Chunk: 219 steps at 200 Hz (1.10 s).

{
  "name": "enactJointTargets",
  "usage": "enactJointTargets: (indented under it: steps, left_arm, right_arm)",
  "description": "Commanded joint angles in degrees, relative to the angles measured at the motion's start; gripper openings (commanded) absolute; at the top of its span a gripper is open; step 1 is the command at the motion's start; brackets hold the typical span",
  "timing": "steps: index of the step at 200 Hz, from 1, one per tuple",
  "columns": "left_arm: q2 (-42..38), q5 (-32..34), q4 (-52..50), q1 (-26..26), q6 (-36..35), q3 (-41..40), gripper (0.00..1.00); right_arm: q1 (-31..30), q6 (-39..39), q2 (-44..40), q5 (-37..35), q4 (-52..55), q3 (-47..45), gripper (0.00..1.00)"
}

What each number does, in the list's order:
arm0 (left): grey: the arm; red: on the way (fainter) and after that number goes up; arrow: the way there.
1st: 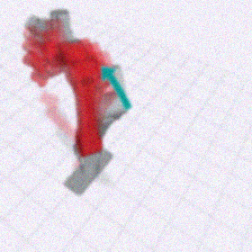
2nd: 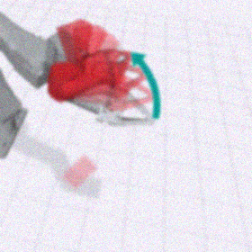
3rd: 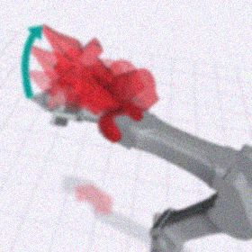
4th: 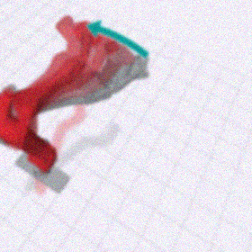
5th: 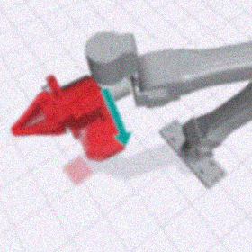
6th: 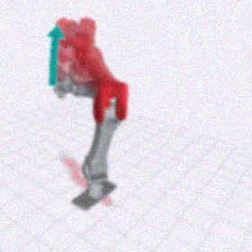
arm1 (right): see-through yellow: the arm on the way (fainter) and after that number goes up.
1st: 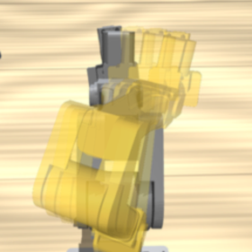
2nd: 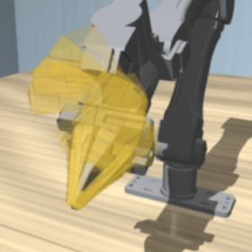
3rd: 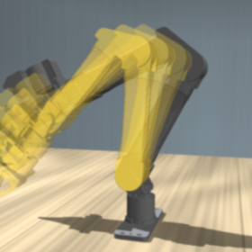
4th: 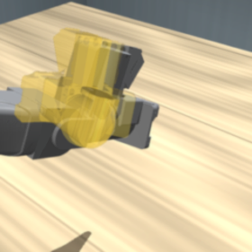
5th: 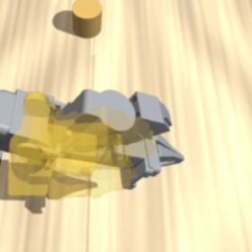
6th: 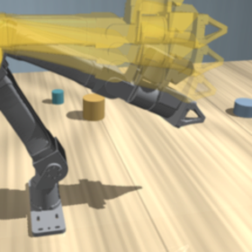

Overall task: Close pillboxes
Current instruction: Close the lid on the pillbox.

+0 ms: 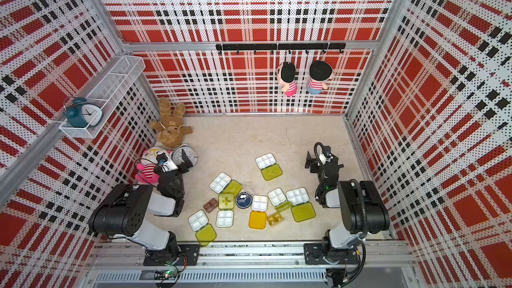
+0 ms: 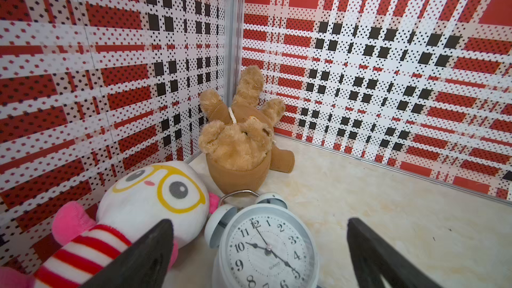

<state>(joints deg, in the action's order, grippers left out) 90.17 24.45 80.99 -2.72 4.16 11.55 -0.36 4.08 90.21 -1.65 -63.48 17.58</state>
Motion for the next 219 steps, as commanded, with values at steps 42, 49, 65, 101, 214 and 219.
enactJointTargets:
  steps: [42, 49, 65, 101, 214, 219]
  left_arm:
    - [0.2, 0.3, 1.4, -0.2, -0.7, -0.5, 0.98]
    - [0.2, 0.3, 1.5, -0.2, -0.7, -0.5, 0.98]
    - [0.2, 0.3, 1.5, -0.2, -0.7, -0.5, 0.98]
    - [0.2, 0.3, 1.4, -0.2, -0.7, -0.5, 0.98]
    - [-4.6, 0.8, -0.9, 0.2, -0.1, -1.2, 0.98]
    - [-6.0, 1.7, -2.4, 0.2, 0.2, -1.2, 0.98]
  right_arm:
    - [-0.4, -0.9, -0.3, -0.5, -1.7, -0.5, 1.0]
    - [-0.3, -0.9, -0.3, -0.5, -1.7, -0.5, 1.0]
    - [-0.4, -0.8, -0.3, -0.5, -1.7, -0.5, 1.0]
    - [-0.3, -0.7, -0.4, -0.3, -1.4, -0.4, 1.0]
    - [-0.6, 1.4, -13.5, -7.0, 12.8, 1.9, 1.0]
    - [-0.6, 2.6, -15.4, -7.3, 14.1, 2.0, 1.0]
